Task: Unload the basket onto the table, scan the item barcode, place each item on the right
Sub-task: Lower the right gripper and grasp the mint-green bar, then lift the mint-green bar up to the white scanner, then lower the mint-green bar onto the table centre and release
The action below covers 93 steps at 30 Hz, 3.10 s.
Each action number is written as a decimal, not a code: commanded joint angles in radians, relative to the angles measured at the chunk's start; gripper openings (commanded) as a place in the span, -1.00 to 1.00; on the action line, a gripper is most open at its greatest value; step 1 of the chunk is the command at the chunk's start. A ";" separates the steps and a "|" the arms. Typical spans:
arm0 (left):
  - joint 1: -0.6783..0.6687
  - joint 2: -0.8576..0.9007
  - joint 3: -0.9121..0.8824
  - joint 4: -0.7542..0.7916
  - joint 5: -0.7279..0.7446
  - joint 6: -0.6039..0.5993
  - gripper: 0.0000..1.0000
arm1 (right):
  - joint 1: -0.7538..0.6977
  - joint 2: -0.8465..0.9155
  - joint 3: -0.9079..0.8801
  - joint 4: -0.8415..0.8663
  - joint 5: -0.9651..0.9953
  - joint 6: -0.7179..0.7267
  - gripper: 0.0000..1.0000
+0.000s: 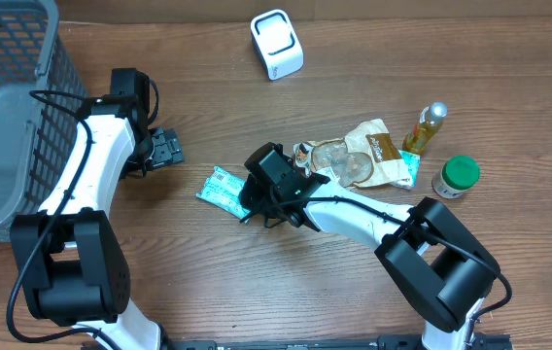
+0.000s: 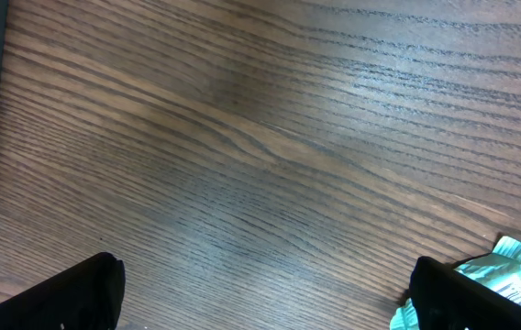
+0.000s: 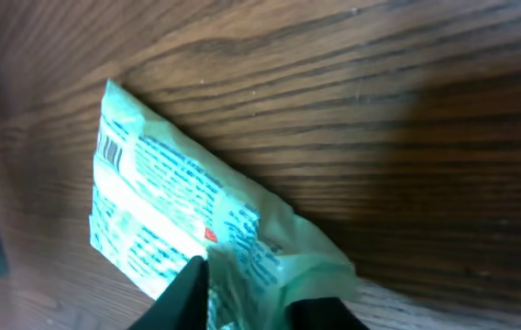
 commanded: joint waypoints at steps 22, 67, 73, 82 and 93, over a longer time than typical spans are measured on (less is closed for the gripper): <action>-0.002 -0.028 -0.002 -0.002 -0.006 0.015 0.99 | -0.104 -0.167 0.064 -0.093 -0.056 -0.565 -0.93; -0.002 -0.028 -0.002 -0.002 -0.006 0.015 0.99 | -0.279 0.307 0.386 0.988 0.628 -2.089 -0.93; -0.002 -0.028 -0.002 -0.003 -0.006 0.015 0.99 | -0.278 0.308 0.393 0.907 0.625 -2.076 -0.93; -0.002 -0.028 -0.002 -0.002 -0.006 0.015 0.99 | -0.258 0.299 0.393 1.278 0.847 -1.948 -0.93; -0.002 -0.028 -0.002 -0.003 -0.006 0.015 0.99 | -0.143 0.087 0.393 0.558 0.935 -1.669 -0.93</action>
